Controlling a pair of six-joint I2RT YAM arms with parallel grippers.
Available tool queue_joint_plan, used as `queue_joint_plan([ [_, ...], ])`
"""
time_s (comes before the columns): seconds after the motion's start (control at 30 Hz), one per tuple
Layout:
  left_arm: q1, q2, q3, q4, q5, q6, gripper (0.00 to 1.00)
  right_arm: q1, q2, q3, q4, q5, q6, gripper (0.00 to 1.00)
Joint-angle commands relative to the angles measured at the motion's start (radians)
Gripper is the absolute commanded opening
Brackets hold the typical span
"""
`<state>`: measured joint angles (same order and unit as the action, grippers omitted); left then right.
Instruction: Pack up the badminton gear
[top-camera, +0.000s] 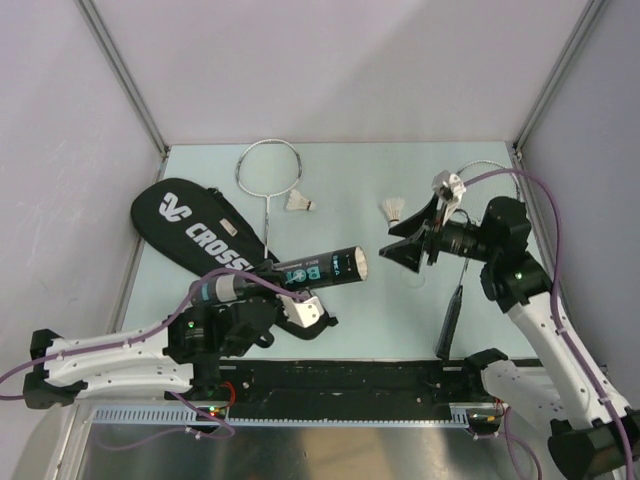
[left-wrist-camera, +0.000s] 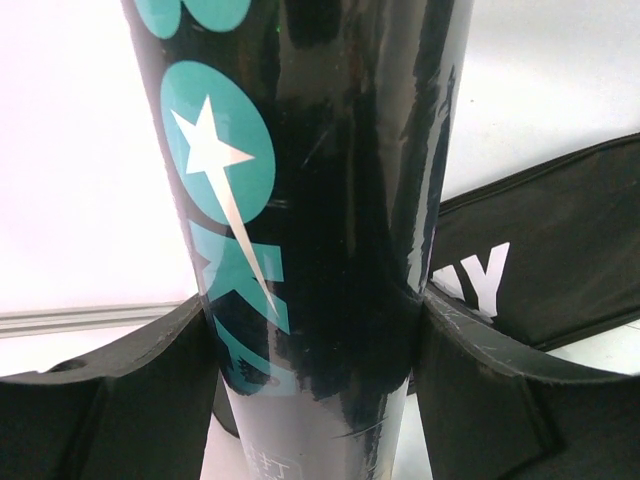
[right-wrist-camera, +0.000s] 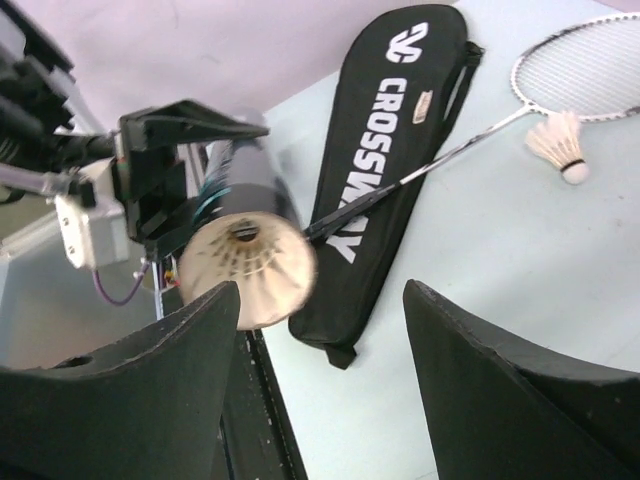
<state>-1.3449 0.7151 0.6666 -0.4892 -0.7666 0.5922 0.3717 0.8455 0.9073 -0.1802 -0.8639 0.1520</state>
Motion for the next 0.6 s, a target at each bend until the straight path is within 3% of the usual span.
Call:
queue_joint_plan([
  [0.0,0.006,-0.003,0.004,0.067,-0.014,-0.026,0.58,-0.136,0.095,0.047,0.170,-0.123,0.129,0.71],
  [0.3,0.006,-0.008,0.018,0.066,0.023,-0.068,0.58,-0.206,0.587,0.326,-0.038,0.192,-0.103,0.70],
  [0.57,0.005,-0.048,0.021,0.067,0.056,-0.087,0.59,-0.227,1.001,0.650,-0.220,0.223,-0.228,0.73],
])
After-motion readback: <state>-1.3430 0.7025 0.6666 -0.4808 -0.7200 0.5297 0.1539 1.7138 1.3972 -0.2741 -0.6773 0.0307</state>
